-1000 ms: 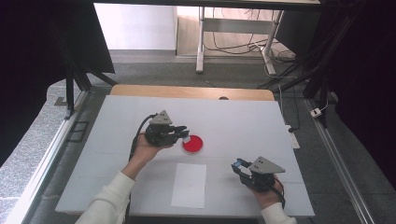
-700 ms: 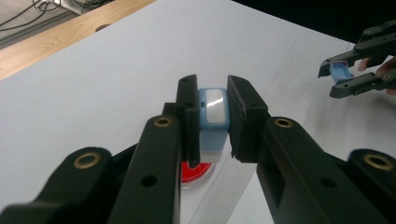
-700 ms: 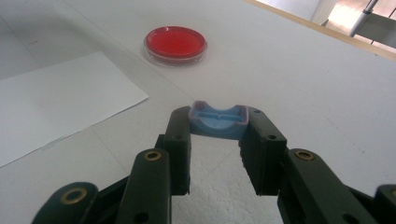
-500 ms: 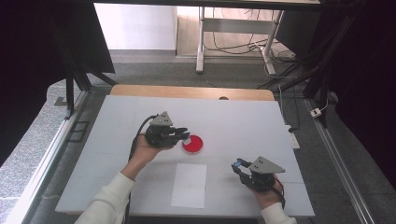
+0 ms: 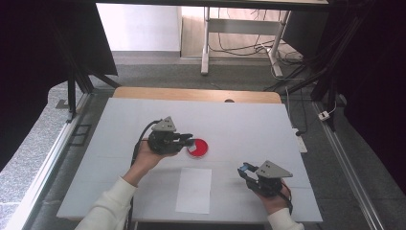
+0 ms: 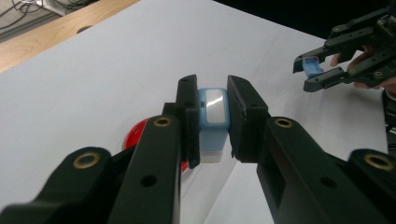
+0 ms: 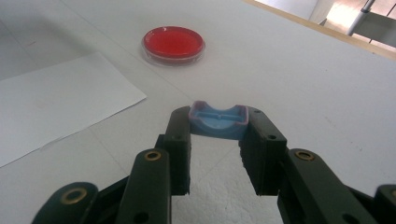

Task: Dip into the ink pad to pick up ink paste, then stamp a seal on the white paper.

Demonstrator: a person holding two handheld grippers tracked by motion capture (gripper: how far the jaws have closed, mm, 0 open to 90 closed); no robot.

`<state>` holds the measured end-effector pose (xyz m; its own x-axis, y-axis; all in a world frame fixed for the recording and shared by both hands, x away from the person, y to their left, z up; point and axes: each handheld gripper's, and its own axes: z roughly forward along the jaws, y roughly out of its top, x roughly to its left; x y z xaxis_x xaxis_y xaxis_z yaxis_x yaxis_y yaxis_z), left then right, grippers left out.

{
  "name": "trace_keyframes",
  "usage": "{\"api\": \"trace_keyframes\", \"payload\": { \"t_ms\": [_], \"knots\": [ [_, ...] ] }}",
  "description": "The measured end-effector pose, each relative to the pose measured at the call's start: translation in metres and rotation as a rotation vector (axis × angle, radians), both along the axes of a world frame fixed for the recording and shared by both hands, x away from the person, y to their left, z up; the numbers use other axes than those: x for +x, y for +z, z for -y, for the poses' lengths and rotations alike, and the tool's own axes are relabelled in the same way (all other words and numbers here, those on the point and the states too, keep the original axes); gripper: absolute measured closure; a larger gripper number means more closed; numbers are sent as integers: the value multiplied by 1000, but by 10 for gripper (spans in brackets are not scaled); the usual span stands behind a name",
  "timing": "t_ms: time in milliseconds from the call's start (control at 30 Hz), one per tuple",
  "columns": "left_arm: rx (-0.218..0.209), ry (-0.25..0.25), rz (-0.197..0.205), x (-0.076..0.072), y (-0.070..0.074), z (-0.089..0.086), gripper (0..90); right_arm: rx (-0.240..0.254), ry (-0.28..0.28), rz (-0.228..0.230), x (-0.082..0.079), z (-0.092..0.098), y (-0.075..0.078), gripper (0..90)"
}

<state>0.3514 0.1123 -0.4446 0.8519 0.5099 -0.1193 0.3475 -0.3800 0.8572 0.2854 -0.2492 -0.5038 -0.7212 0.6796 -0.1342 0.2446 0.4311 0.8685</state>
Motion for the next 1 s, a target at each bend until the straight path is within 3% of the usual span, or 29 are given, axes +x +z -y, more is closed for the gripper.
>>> {"api": "trace_keyframes", "payload": {
  "t_ms": [300,1000],
  "knots": [
    [-2,-43,-6,-8,-1,2,750,12,-8,-6,3,0,0,641],
    [-1,-66,-3,-34,2,6,749,-1,-7,9,-2,1,1,641]
  ]
}}
